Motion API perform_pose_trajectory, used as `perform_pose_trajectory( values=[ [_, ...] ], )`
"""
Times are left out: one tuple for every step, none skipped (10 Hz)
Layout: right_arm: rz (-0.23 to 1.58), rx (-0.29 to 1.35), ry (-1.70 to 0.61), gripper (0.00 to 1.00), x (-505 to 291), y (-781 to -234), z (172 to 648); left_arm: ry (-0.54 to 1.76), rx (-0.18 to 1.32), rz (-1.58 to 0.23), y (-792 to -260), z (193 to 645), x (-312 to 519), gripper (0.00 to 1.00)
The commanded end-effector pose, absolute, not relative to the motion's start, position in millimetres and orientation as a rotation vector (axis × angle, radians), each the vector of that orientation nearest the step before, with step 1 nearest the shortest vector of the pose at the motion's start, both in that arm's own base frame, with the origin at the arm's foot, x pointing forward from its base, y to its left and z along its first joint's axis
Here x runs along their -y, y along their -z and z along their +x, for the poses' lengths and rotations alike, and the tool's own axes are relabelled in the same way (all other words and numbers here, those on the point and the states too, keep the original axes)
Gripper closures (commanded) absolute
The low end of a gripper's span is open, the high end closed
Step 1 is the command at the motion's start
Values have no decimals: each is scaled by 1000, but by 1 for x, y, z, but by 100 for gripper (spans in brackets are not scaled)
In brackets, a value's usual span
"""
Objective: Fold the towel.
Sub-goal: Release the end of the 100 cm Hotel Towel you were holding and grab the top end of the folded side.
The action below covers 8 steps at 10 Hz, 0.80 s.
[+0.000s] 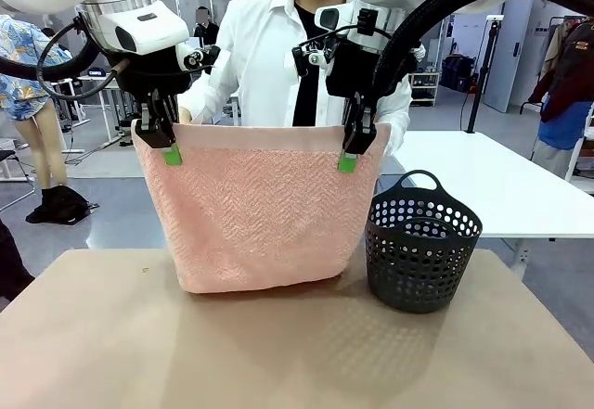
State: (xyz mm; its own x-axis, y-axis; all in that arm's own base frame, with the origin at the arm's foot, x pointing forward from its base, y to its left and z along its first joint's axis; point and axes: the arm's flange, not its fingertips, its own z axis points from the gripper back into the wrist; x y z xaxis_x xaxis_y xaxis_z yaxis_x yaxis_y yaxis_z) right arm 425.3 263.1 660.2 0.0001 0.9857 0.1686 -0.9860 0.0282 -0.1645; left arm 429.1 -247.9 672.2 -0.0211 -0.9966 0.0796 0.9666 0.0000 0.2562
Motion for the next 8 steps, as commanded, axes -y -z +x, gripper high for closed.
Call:
perform_pose_trajectory(
  values=[
    [-1,266,-1549,100,-263,-661,426,1579,267,138,-675,430,247,100],
    [-1,266,-1549,100,-263,-661,426,1579,267,138,-675,430,247,100],
    [-1,266,-1549,100,-263,-661,426,1579,267,138,-675,430,247,100],
    [-1,266,-1549,100,-263,-661,426,1579,267,138,-675,430,247,100],
    [-1,266,-1549,100,-263,-661,426,1579,267,138,-675,430,247,100],
    [-1,266,-1549,100,-263,-661,426,1579,267,138,-675,430,247,100],
    [-1,266,-1549,100,-263,-661,426,1579,267,138,-675,430,247,100],
    [-1,266,-1549,100,-263,-661,426,1579,267,138,-675,430,247,100]
  ],
)
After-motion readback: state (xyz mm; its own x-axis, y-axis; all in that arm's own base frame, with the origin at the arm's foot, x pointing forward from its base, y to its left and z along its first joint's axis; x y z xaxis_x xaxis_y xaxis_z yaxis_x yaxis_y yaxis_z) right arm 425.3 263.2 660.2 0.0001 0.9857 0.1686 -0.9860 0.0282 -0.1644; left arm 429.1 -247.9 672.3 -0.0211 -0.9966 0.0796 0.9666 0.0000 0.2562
